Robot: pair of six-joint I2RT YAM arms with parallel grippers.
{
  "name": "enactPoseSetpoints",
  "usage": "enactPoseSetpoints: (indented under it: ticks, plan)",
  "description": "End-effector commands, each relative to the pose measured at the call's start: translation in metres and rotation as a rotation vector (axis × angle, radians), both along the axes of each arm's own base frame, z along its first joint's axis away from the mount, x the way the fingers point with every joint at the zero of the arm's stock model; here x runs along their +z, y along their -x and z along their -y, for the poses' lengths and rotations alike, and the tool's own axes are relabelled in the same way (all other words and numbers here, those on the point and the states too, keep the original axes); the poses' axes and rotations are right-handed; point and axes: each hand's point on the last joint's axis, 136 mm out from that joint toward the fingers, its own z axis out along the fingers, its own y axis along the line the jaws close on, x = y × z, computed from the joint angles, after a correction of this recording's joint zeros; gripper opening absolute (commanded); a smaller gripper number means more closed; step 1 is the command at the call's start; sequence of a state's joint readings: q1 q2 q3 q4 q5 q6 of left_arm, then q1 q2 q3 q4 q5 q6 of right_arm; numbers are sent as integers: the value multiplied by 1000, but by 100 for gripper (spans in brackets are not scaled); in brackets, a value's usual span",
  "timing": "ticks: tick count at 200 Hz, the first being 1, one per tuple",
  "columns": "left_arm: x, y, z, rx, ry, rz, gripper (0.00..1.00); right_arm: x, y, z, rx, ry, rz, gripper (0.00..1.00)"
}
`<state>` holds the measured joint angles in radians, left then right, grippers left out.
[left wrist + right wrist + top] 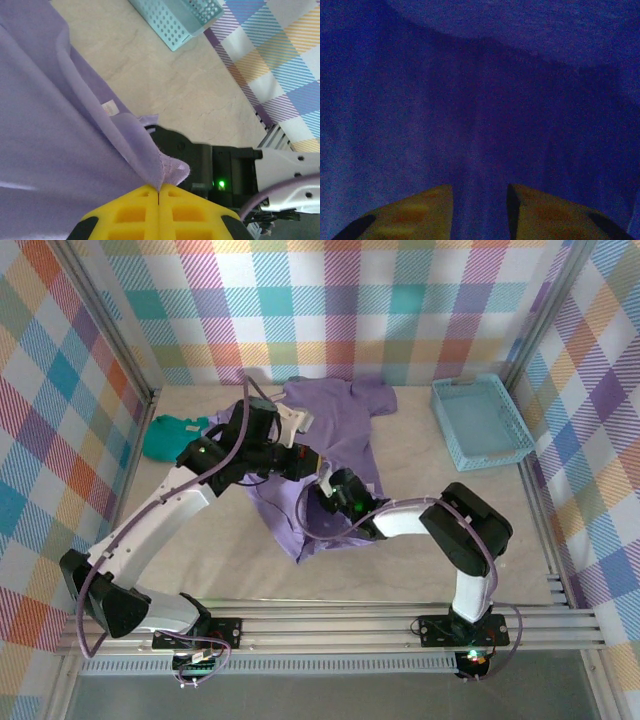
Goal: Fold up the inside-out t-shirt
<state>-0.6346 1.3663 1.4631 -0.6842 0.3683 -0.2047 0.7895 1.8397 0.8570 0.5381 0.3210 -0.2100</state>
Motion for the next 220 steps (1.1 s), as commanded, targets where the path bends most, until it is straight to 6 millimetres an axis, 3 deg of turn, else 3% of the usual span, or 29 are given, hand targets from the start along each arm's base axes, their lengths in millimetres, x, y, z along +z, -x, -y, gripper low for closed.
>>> enactPoseSetpoints:
  ticks: [1,34,92,150,220]
  plan:
    - [26,14,-6,-36,17,74,0,23,-7,-9,71,-140,-28,36]
    - [30,18,-6,-62,24,99,0,26,-12,-19,121,-149,-46,37]
    - [72,33,15,-174,166,117,0,25,-43,-21,54,-42,-2,38]
    - [102,43,19,-222,198,157,0,25,-74,-28,47,-27,1,39]
    - [131,49,19,-241,245,212,0,12,-95,-33,3,57,-74,41]
